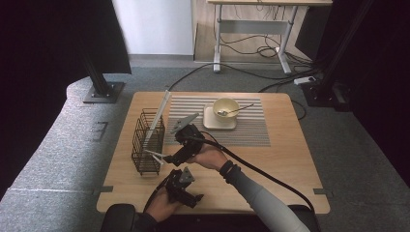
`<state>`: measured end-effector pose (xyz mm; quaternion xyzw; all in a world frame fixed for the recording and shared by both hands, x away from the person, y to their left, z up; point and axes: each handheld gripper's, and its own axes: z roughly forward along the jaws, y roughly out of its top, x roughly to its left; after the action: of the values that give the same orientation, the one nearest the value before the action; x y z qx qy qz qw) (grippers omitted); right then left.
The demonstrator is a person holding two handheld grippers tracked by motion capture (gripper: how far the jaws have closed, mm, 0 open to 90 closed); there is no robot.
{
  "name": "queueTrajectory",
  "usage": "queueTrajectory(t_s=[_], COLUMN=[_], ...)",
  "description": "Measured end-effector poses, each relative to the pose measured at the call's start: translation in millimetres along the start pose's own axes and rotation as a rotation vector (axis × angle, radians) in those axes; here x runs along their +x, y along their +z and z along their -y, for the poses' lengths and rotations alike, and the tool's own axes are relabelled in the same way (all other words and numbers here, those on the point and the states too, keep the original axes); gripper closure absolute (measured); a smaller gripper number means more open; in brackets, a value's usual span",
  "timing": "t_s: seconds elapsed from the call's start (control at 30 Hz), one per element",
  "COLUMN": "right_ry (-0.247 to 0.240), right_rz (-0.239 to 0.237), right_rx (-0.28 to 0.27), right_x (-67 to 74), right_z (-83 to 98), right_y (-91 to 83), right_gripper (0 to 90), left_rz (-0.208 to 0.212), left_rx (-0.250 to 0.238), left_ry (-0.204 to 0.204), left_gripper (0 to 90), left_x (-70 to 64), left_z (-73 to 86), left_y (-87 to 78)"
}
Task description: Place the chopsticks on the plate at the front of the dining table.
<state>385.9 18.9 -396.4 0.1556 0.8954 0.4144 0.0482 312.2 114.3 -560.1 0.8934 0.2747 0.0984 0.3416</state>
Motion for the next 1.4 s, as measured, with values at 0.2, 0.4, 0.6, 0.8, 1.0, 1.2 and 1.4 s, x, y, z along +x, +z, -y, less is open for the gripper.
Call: queueTrajectory(t_s=[0.2, 0.4, 0.6, 0.8, 1.0, 1.2, 1.4], right_ry=[0.023, 0.072, 0.034, 0.007, -0.003, -0.008, -0.010], right_rz=[0.063, 0.045, 0.048, 0.059, 0.049, 0.043, 0.025], right_rx=[-0.025, -0.064, -0.081, -0.109, -0.128, -0.125, -0.140], right_x=[-13.0, -24.0, -23.5, -22.3, -21.5, -21.4, -22.3], right_z=[-1.0, 0.3, 3.4, 3.8, 1.4, 0.1, -3.3], right_y=[5.6, 16.9, 28.2, 30.2, 26.4, 22.1, 12.3], right_gripper=[7.9, 16.0, 43.6, 65.0, 79.8, 82.5, 82.5], left_rz=[0.000, 0.000, 0.000, -0.001, 0.000, 0.001, 0.002], left_rx=[0.001, 0.003, 0.002, 0.003, 0.002, 0.003, 0.003], left_ry=[0.000, 0.001, 0.002, 0.003, 0.004, 0.005, 0.004], left_gripper=[0.0, 0.0, 0.0, 0.0, 0.0, 0.0, 0.0], left_x=[-0.1, 0.0, 0.1, 0.2, 0.2, 0.3, 0.3], left_z=[0.0, -0.1, -0.1, -0.1, -0.1, -0.1, -0.1], left_y=[0.1, -0.2, -0.2, -0.2, -0.2, -0.2, -0.2])
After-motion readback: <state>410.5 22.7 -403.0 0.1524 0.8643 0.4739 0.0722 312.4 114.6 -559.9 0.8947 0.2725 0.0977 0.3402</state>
